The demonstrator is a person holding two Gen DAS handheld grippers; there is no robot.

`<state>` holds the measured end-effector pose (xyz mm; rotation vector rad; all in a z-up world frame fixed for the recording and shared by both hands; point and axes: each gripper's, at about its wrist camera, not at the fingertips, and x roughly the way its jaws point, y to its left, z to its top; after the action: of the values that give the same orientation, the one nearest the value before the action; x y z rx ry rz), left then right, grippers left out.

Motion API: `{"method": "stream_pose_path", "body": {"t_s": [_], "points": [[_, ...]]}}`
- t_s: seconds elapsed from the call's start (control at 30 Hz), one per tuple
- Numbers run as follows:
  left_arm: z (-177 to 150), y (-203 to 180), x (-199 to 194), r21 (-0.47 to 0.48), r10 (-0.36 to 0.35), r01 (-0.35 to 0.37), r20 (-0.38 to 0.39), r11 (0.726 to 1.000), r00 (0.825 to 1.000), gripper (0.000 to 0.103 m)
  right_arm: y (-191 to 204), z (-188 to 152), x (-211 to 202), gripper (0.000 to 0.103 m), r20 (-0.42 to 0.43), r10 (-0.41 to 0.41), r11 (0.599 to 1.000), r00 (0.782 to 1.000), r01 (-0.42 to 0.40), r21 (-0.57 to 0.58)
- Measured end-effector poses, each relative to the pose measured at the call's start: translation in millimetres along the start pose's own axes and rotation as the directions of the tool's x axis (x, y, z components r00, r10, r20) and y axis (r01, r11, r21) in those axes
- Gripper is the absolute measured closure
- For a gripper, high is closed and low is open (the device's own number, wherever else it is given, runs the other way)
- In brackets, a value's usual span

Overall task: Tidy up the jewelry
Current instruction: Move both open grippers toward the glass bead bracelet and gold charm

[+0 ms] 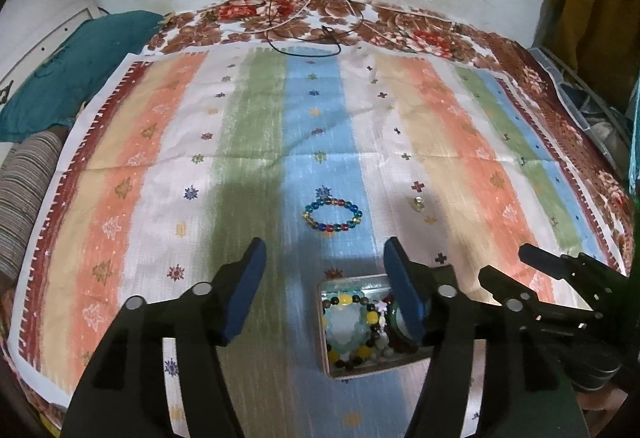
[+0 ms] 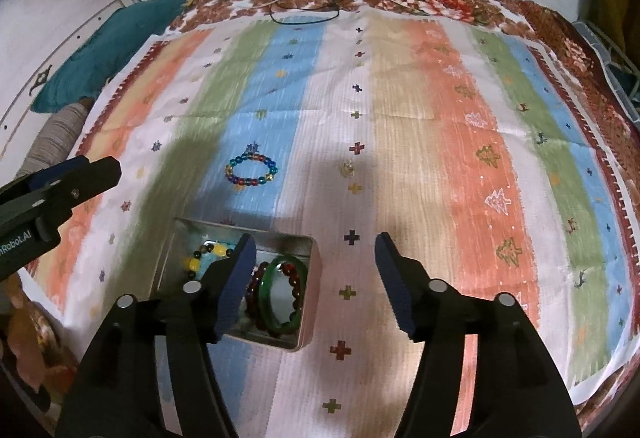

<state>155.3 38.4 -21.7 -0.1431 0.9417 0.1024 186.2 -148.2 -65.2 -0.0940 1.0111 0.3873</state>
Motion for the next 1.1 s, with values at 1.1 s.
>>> {"method": "stream_pose_path", "body": {"t_s": [1.1], "points": [[22.7, 21.2, 93.9, -0.027, 0.008, -0.012, -0.112, 1.0, 0.994, 0.014, -22.2, 40.1, 69.4, 0.022, -0.063, -0.056, 0.998, 0.996, 0.056, -0.004]]}}
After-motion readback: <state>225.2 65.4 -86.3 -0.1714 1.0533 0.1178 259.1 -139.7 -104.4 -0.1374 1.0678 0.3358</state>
